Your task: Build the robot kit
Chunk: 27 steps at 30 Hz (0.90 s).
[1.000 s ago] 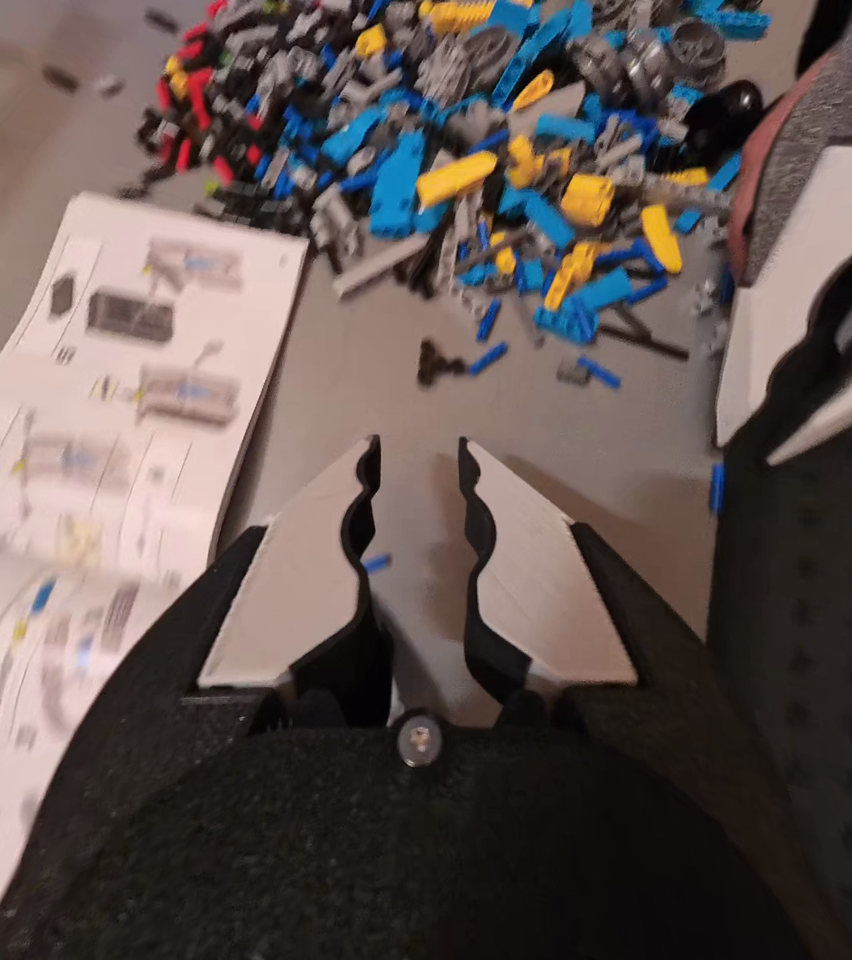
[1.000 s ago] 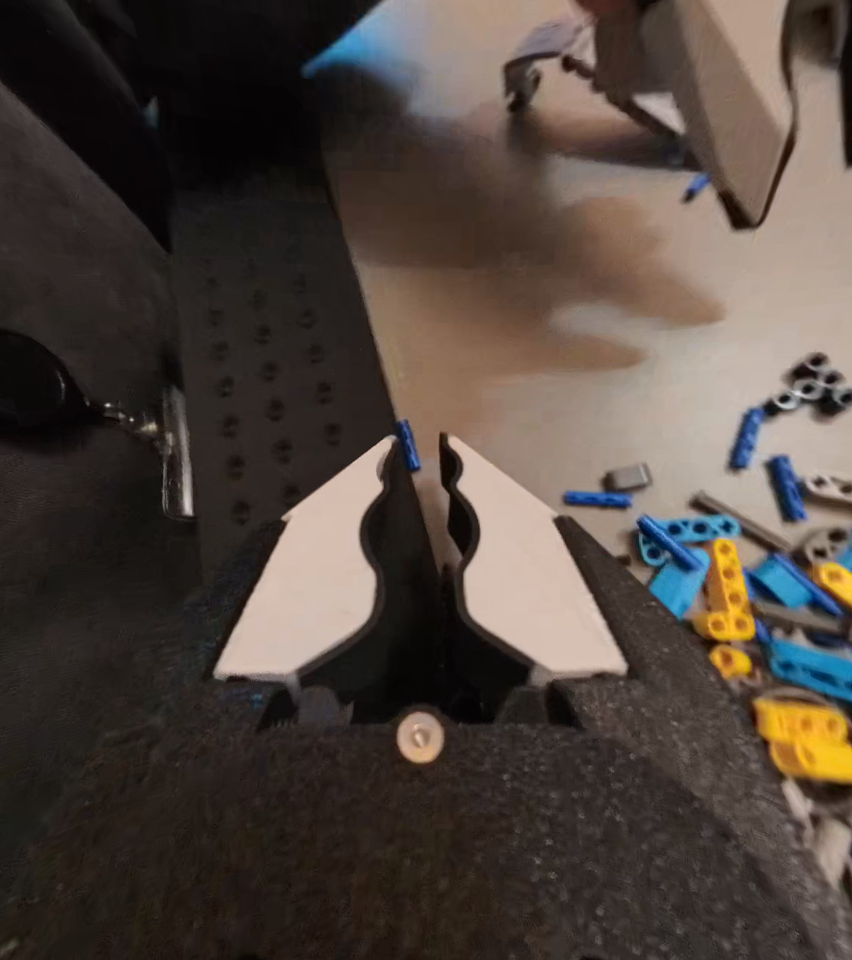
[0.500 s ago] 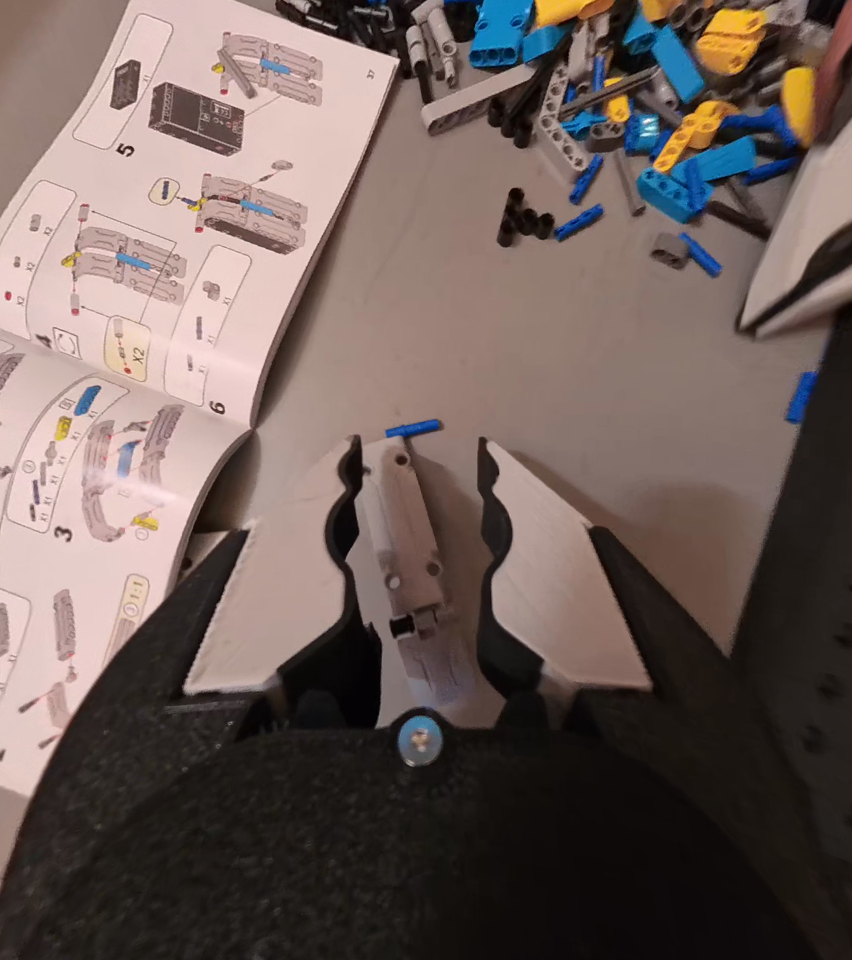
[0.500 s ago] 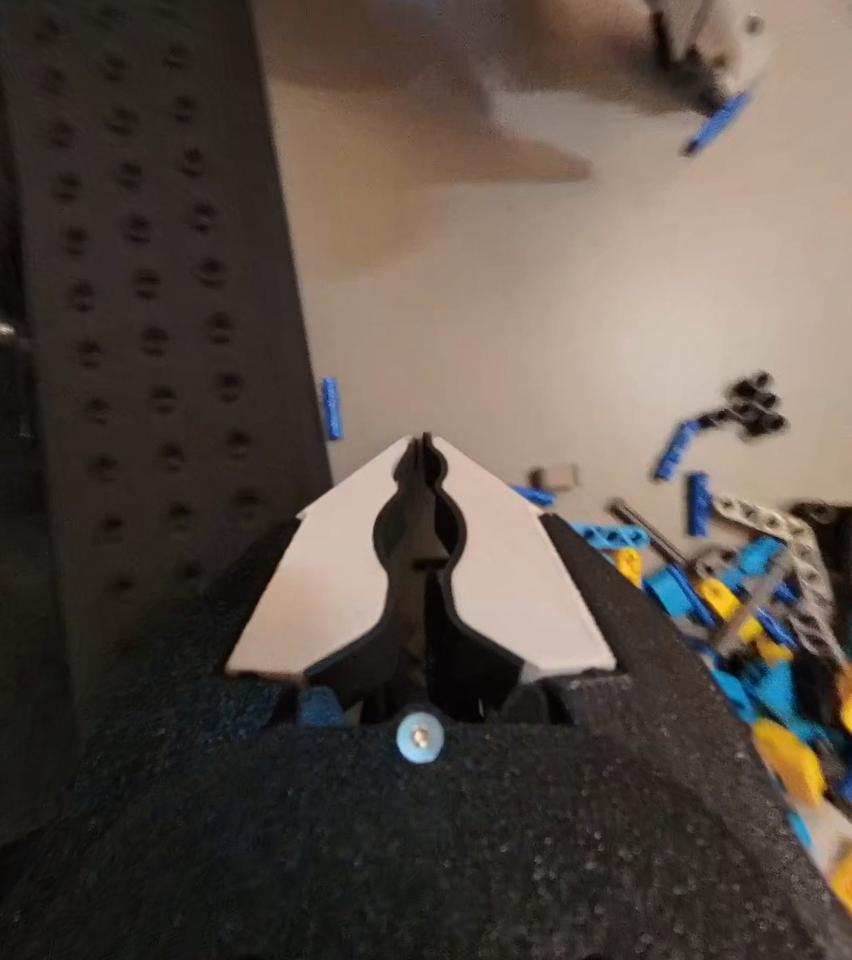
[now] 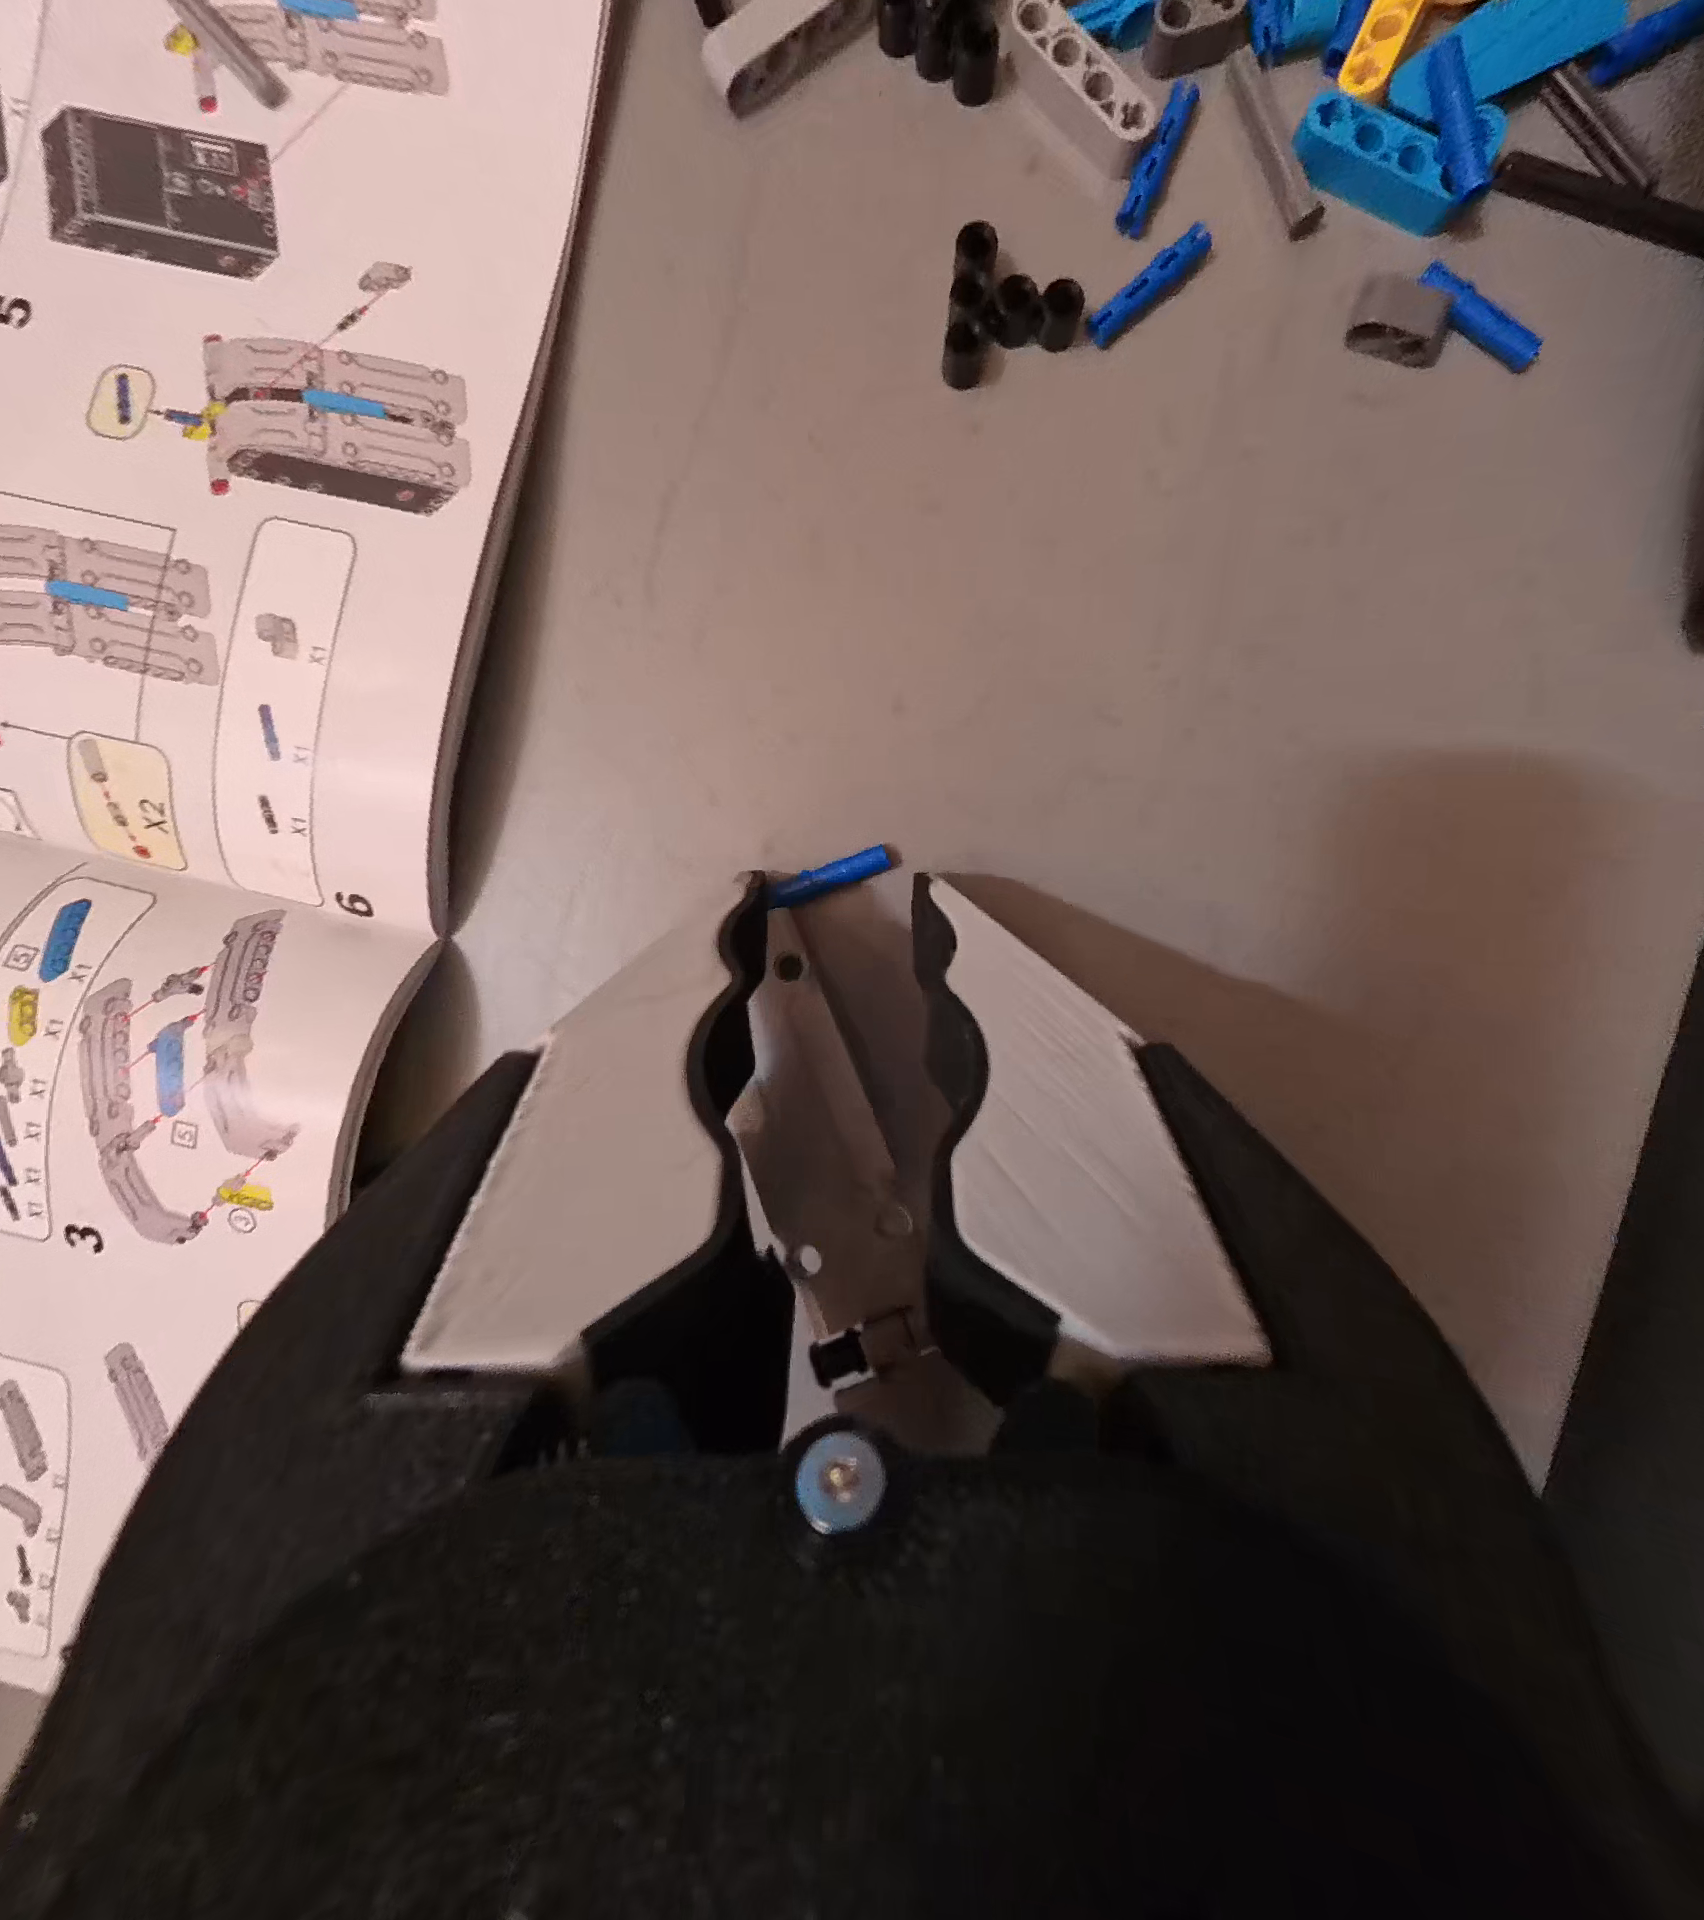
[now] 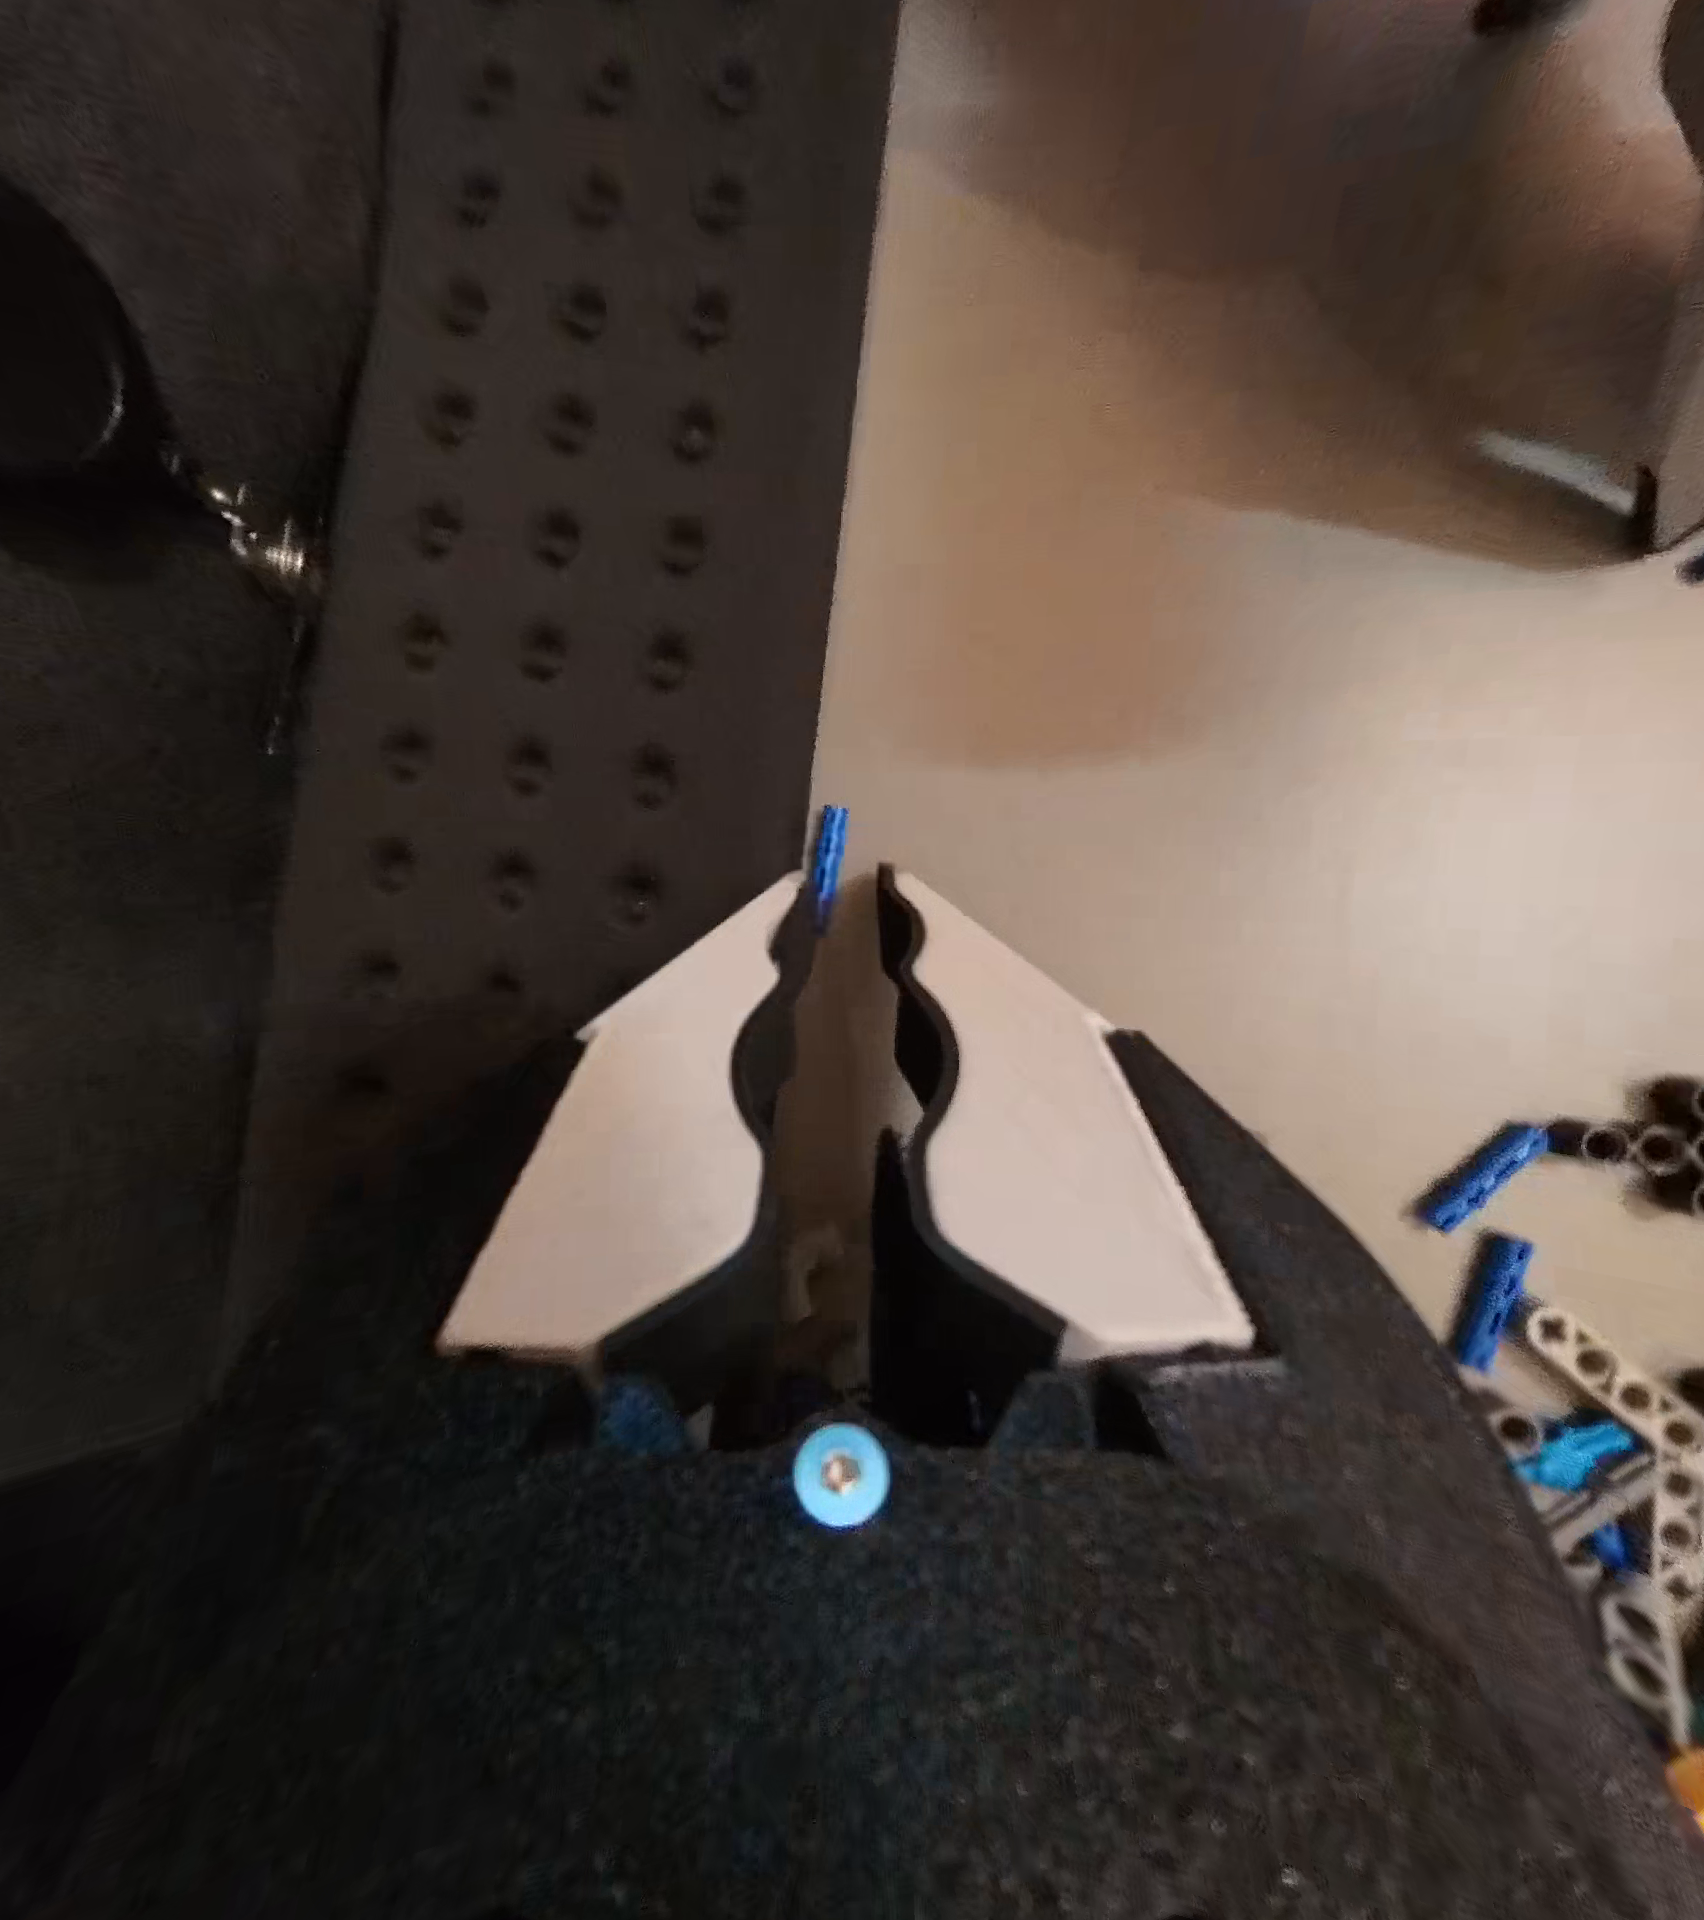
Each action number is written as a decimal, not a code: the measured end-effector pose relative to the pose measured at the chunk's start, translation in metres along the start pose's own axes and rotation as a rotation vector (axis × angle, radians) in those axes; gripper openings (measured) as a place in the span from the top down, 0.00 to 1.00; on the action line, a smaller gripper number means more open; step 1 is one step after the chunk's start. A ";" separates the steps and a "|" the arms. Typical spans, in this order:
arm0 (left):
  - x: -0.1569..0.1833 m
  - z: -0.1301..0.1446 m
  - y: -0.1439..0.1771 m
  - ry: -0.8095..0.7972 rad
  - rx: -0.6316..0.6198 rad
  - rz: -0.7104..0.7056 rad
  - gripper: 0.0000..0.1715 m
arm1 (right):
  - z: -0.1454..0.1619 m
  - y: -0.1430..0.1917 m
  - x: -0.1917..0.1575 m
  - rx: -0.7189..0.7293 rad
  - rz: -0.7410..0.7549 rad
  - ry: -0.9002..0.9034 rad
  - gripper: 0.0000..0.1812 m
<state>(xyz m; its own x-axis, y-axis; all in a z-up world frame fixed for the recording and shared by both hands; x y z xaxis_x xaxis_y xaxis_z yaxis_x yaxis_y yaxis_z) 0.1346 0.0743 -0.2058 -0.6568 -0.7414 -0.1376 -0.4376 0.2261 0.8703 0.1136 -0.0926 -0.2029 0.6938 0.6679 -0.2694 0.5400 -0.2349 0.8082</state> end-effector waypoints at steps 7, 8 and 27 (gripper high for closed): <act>0.006 -0.002 -0.001 0.031 0.032 0.048 0.98 | -0.001 -0.007 0.000 0.013 0.023 0.055 0.99; 0.006 -0.002 -0.002 0.037 0.038 0.045 1.00 | -0.001 -0.007 0.000 0.026 0.043 0.058 0.99; -0.009 -0.030 -0.018 0.223 0.086 -0.067 0.93 | 0.093 0.150 0.106 0.322 0.864 -0.634 0.88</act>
Point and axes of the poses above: each gripper's, where its closed fingertips meet, y back along the fingers, z out of its underside, x = y × z across the jaws, the point moved 3 cm from there along y, back along the fingers, and after that the axes turned 12 degrees about -y, right-handed, at the moved point
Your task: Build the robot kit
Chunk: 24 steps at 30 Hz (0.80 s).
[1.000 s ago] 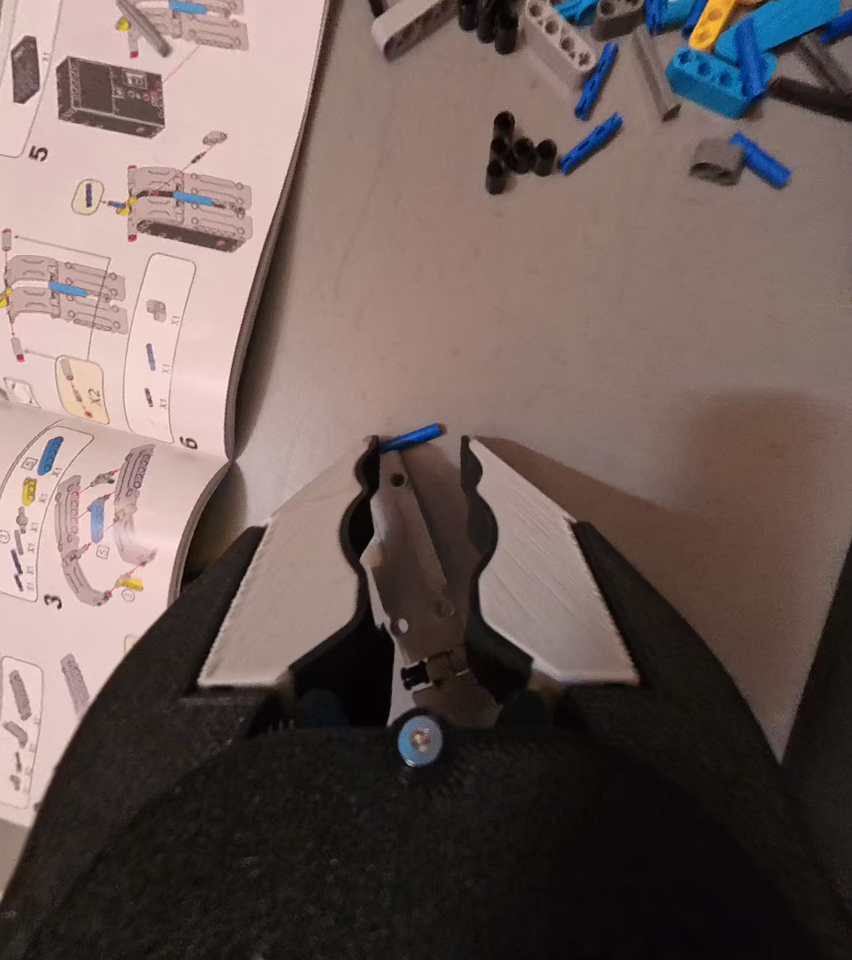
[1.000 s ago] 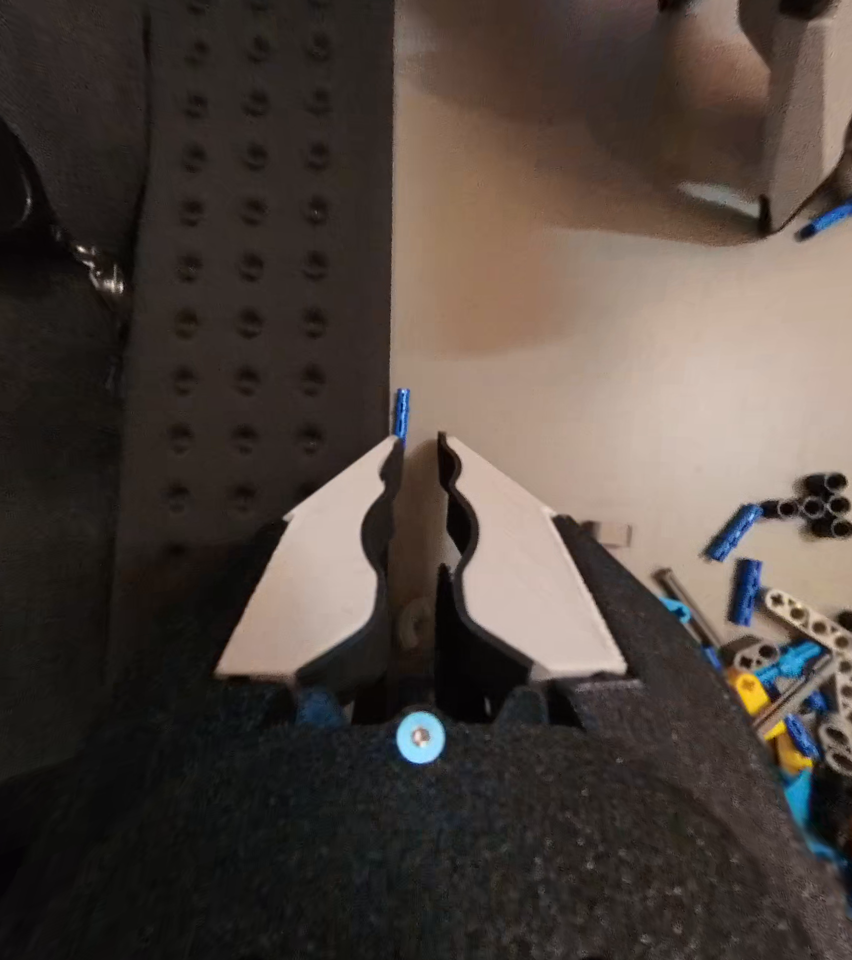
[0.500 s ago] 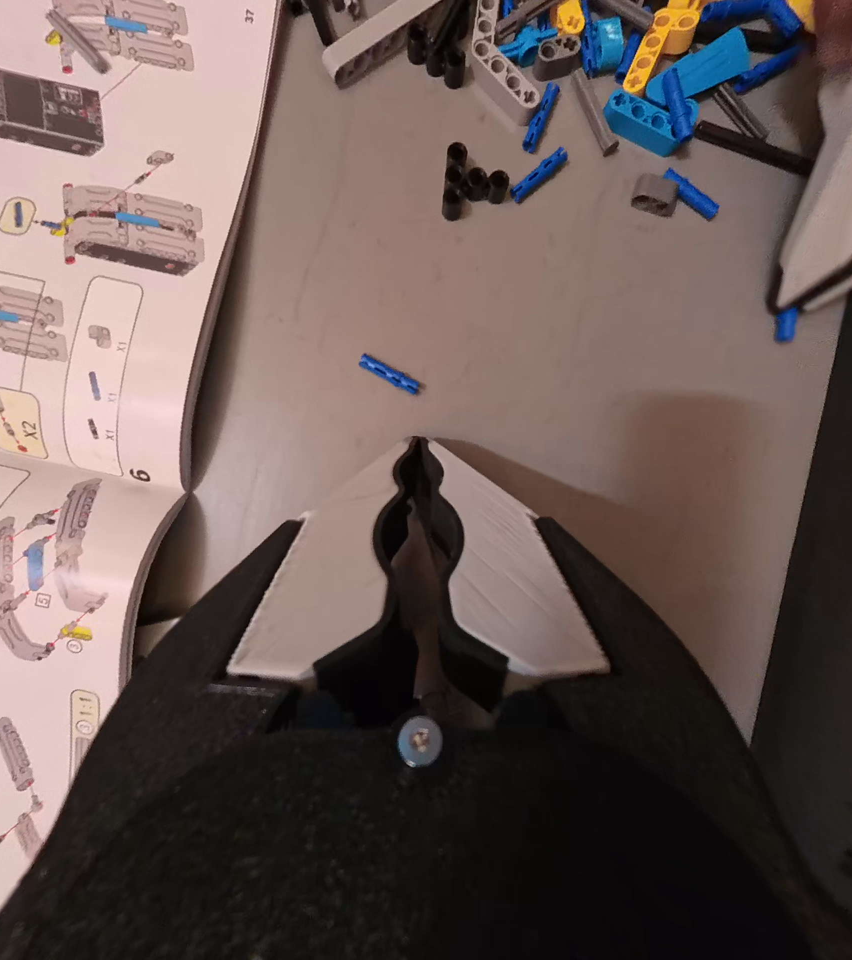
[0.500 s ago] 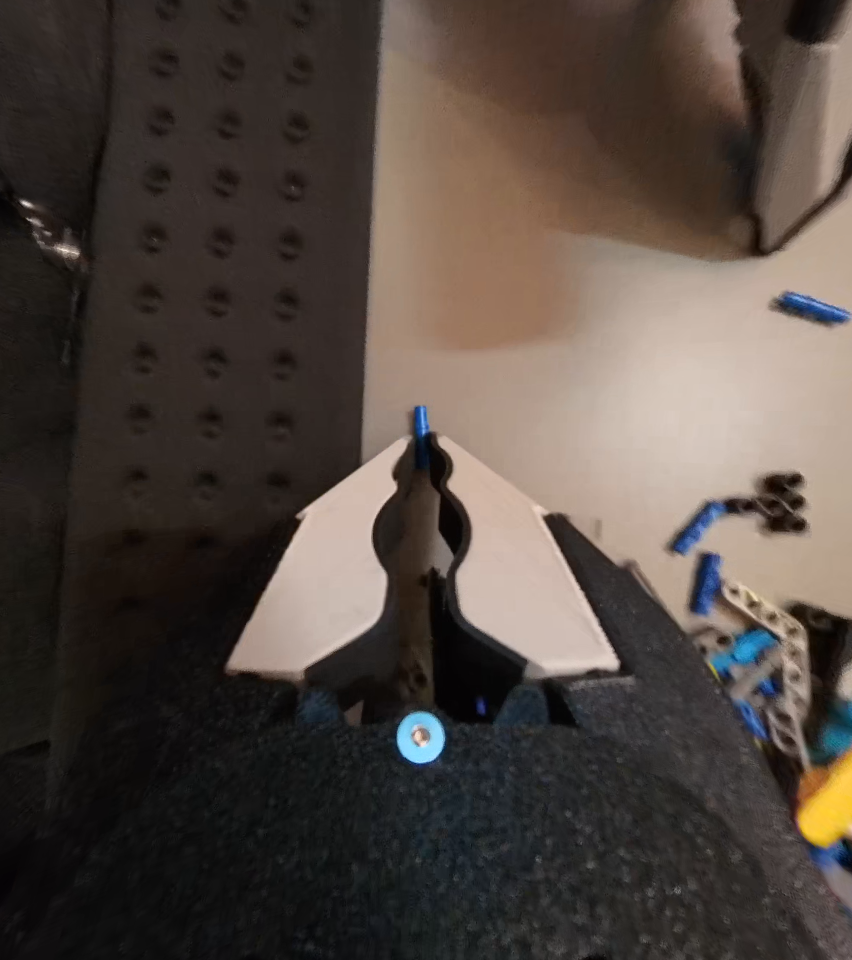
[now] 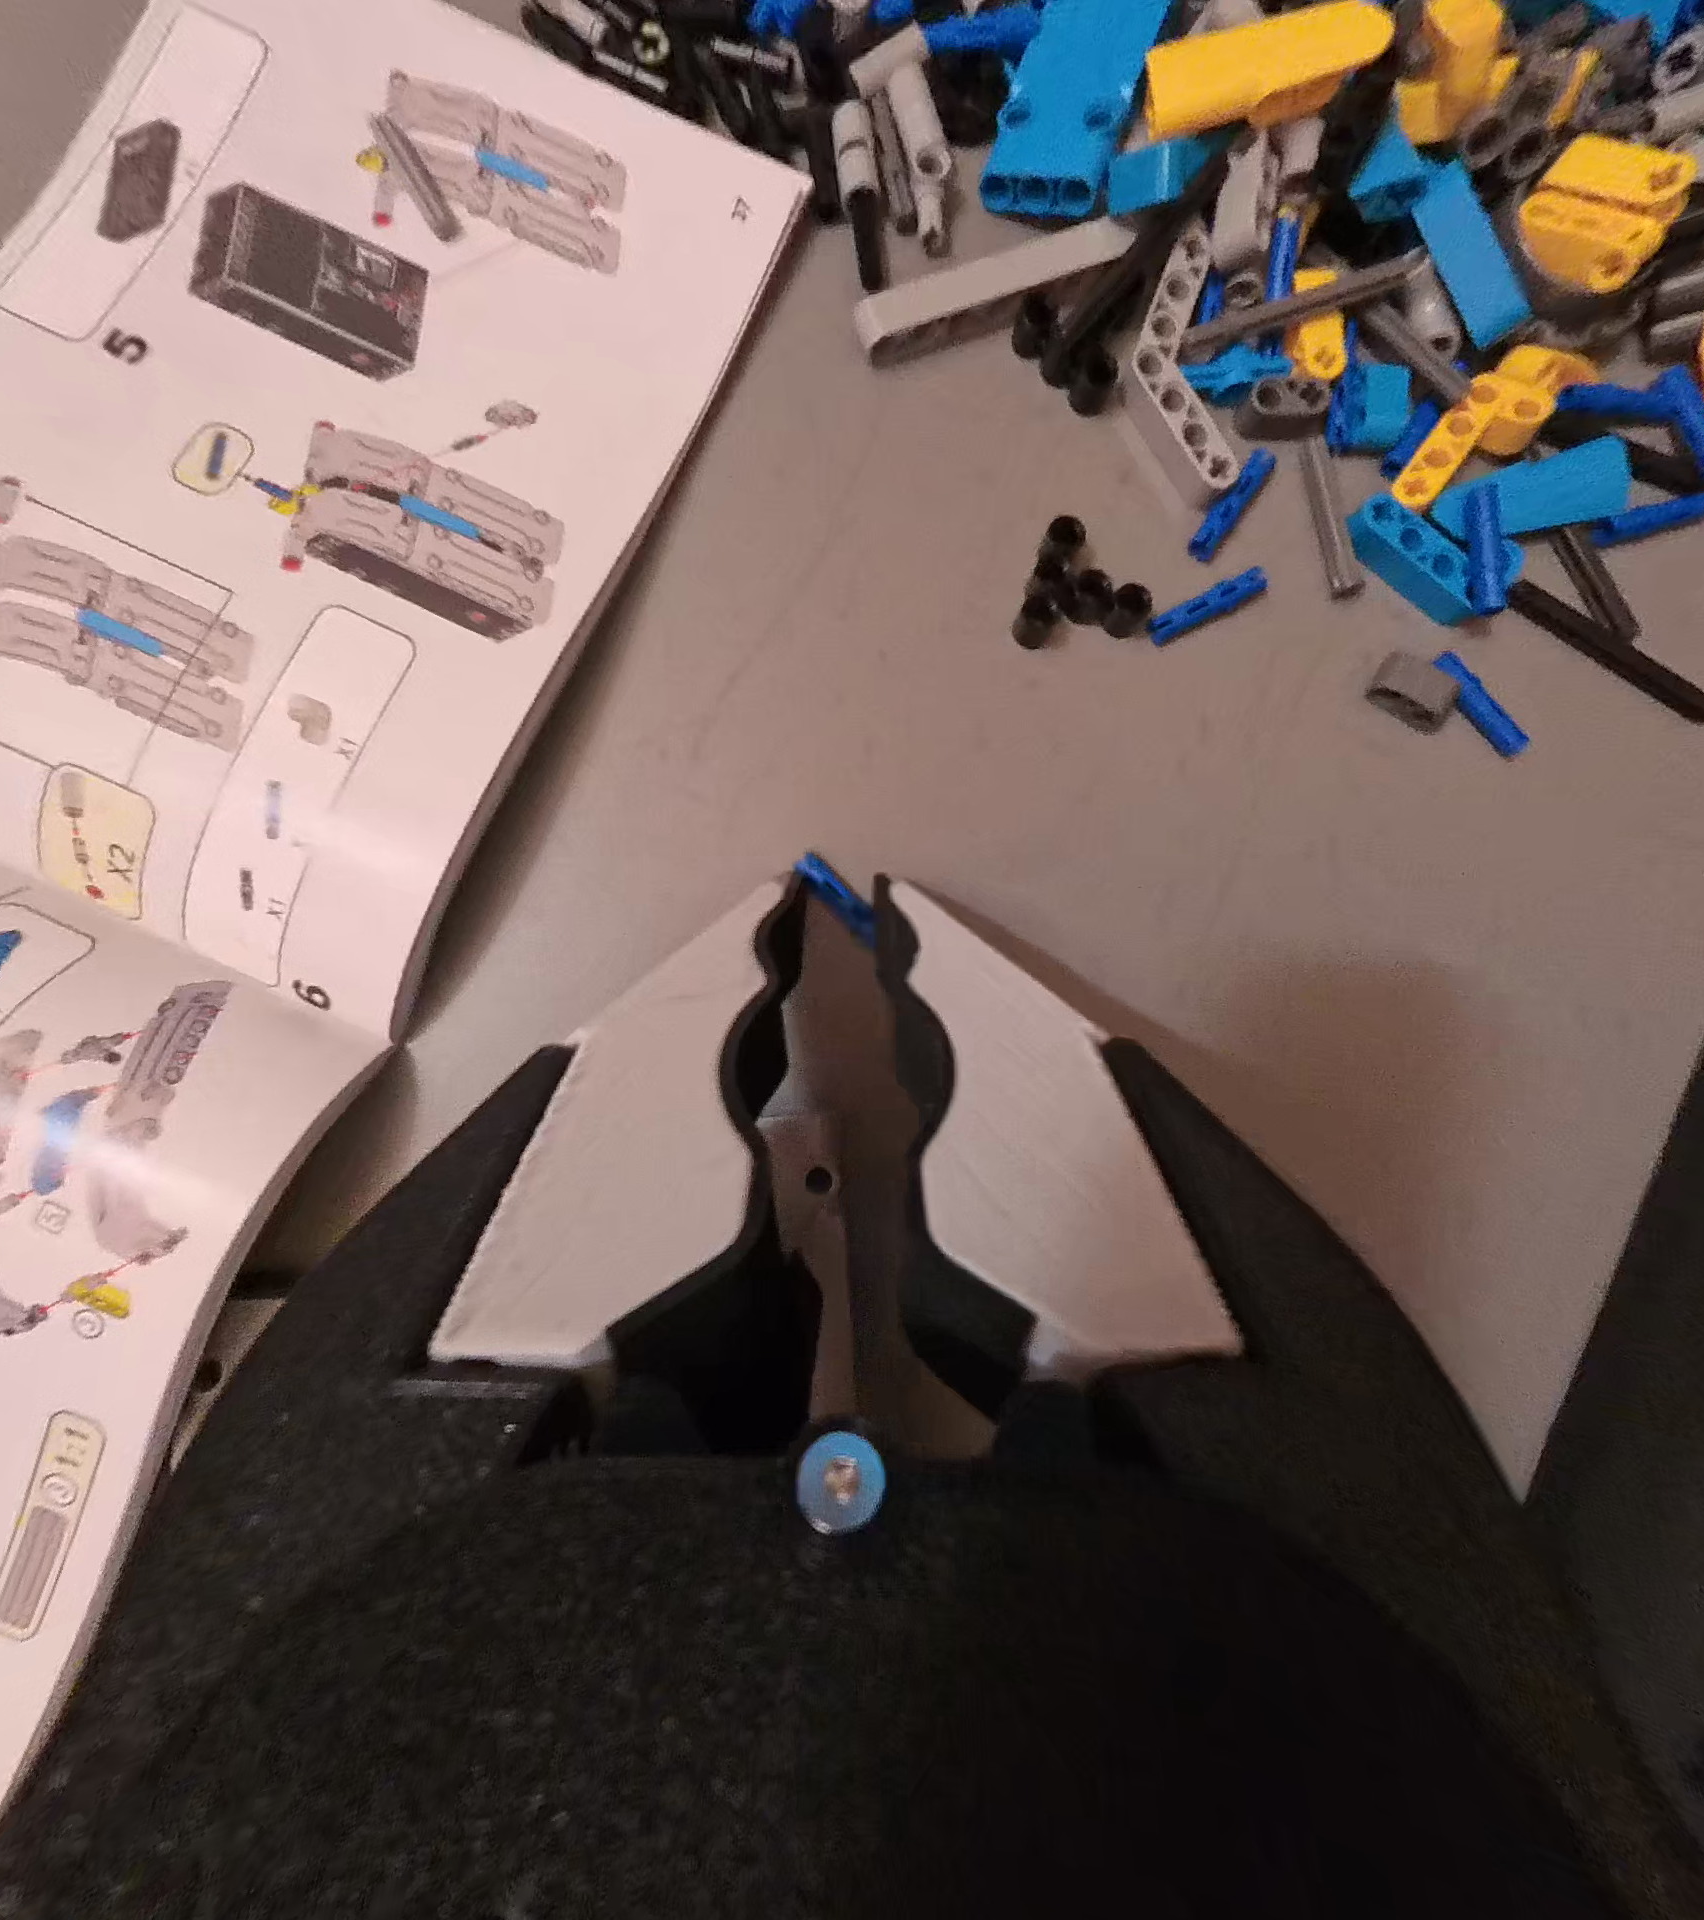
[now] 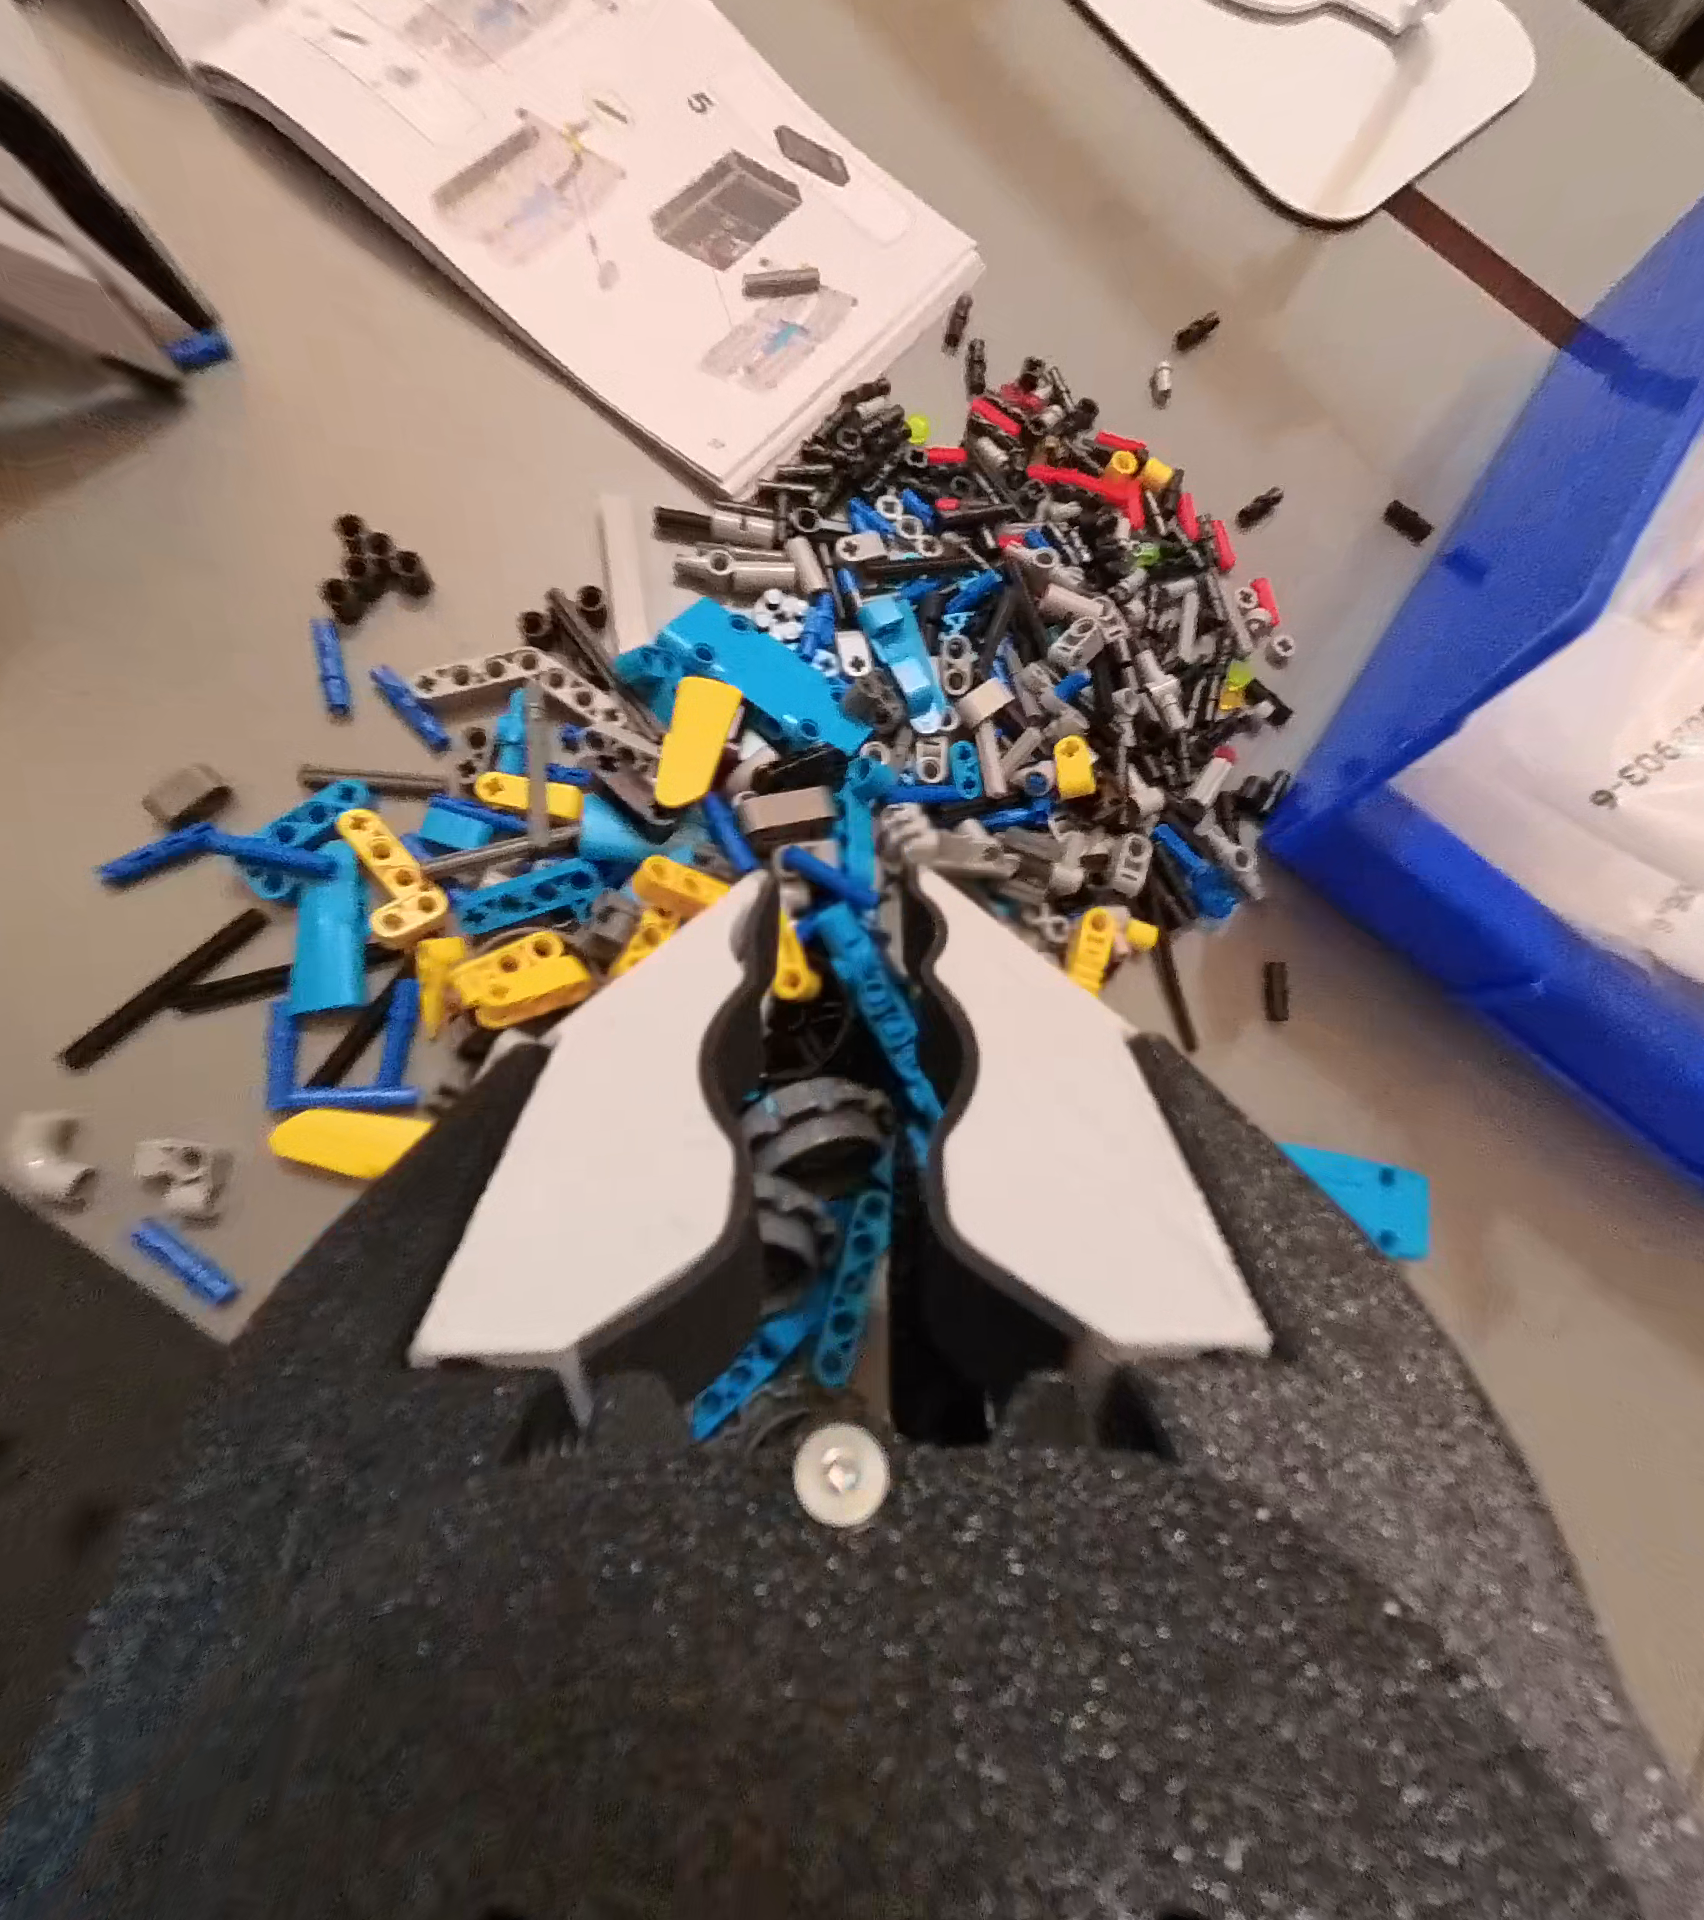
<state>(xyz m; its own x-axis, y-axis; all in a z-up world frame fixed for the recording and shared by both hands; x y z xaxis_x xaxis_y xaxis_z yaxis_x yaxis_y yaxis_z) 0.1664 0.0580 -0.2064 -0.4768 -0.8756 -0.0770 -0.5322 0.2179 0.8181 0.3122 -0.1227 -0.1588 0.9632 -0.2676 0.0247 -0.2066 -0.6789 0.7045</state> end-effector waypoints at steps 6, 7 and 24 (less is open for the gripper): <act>0.007 -0.008 -0.003 -0.081 -0.009 0.026 0.98 | 0.036 0.032 -0.079 -0.063 -0.469 0.127 0.91; 0.013 -0.018 -0.003 -0.101 0.026 0.057 0.98 | 0.046 0.034 -0.088 -0.109 -0.528 0.154 0.93; 0.062 -0.146 -0.067 -0.361 0.228 0.138 0.97 | 0.075 0.012 -0.087 -0.265 -0.440 0.379 0.97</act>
<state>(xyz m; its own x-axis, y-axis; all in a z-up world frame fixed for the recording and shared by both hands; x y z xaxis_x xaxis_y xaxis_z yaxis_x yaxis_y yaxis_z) 0.2746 -0.0741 -0.1825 -0.7464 -0.6337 -0.2031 -0.5677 0.4471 0.6912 0.2131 -0.1593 -0.2058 0.9523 0.2912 -0.0917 0.2246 -0.4647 0.8565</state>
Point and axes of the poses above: each gripper's, where its closed fingertips meet, y back along the fingers, z out of its underside, x = y × z across the jaws, the point moved 3 cm from there along y, back along the fingers, and after that the axes turned 12 degrees about -y, right-handed, at the moved point
